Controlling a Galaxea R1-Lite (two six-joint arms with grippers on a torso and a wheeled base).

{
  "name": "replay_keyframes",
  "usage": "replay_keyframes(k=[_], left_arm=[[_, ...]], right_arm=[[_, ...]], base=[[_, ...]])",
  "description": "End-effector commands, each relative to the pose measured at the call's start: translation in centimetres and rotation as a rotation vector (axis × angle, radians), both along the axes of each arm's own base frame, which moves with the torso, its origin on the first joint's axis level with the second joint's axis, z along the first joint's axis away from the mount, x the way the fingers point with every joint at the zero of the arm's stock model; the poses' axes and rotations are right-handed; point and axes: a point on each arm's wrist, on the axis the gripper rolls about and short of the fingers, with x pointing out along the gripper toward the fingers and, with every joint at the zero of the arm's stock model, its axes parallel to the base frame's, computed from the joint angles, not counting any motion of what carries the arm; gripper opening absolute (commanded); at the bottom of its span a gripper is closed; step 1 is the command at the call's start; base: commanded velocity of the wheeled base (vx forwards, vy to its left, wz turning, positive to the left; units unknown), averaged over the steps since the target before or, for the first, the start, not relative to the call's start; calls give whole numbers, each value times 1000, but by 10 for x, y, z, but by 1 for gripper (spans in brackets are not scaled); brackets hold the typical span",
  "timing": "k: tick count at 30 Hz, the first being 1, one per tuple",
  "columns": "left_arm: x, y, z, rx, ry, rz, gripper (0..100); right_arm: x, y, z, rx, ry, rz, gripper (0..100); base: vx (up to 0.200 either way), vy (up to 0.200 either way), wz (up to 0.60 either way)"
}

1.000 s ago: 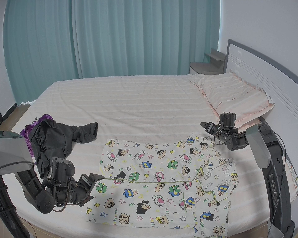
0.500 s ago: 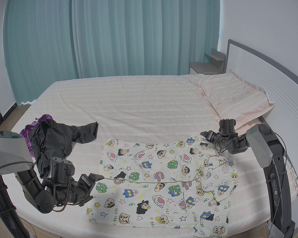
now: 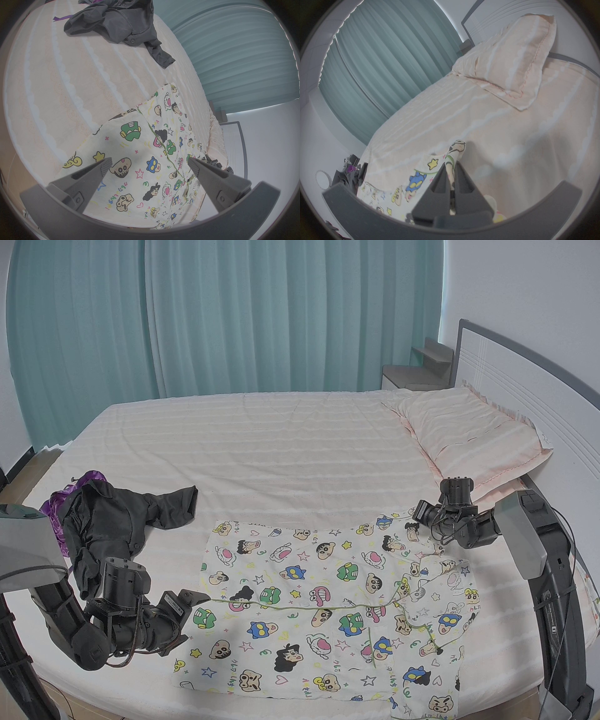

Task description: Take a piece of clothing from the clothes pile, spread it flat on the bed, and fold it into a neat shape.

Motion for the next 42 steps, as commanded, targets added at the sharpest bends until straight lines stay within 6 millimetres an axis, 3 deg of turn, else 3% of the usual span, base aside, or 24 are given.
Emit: replay_keyframes(k=[1,2,5,14,20,21,25,31,37,42], left_arm=[[0,0,0,-1,-1,1,100],[0,0,0,-1,-1,1,100],[0,0,0,1,0,0,100],[0,0,0,0,1,1,100],[0,0,0,0,1,1,100],[0,0,0,0,1,1,100],[0,0,0,-1,-1,1,100],[0,0,0,-2,0,0,100],[-2,0,1,-2,1,-1,100],[-5,1,0,-15,13,-20,100]], right_arm=[[9,1,6,17,-49,-11,0],[14,1,16,41,-87,-22,0],[20,1,20,56,-122,-44,0],[19,1,-11,34,-69,-65,0],[19,1,-11,31,-69,-63,0],[19,0,-11,31,-69,-65,100],[20,-5,-1,30,-82,-74,100],[20,-12,35,-7,-144,-79,100],[-5,-34,33,-134,-89,-62,100],[-49,-42,48,-104,-100,-87,100]], base=[[0,0,0],[0,0,0],[0,0,0],[0,0,0],[0,0,0],[0,0,0],[0,0,0],[0,0,0],[0,0,0],[0,0,0]])
